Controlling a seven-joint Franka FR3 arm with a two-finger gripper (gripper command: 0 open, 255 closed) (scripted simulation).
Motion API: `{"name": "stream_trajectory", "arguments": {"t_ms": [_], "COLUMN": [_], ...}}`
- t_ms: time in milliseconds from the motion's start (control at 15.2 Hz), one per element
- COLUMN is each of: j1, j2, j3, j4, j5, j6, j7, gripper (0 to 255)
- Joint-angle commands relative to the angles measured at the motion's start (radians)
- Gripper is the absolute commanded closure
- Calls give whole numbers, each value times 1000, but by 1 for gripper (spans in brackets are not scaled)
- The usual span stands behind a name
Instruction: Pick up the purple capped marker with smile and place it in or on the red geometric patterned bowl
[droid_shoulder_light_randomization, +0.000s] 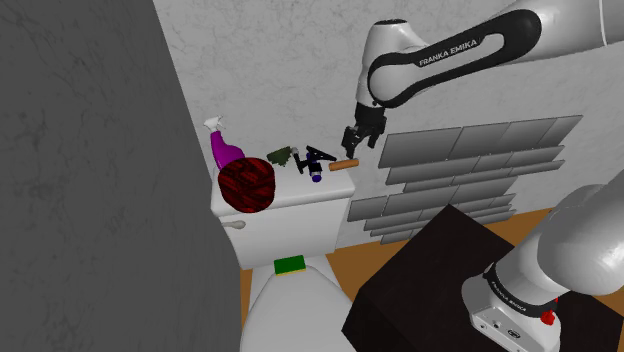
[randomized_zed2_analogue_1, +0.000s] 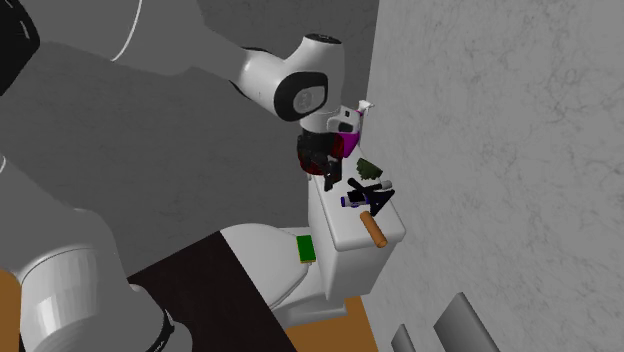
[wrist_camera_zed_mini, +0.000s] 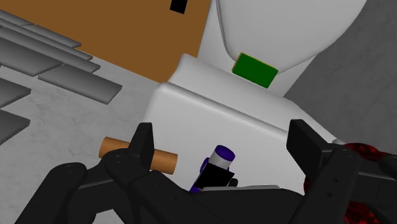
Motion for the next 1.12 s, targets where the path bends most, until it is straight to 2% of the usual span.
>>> {"name": "stream_trajectory", "arguments": {"t_ms": [0, 528, 1056], "j1": [0, 11, 35], "j2": [79, 390, 698], "j3": [3, 2, -14], "j4": [37, 233, 508], "j5": [-10, -59, -97], "j6": [45, 168, 207], "j7": [7, 38, 58], "gripper": [0, 0, 0]}}
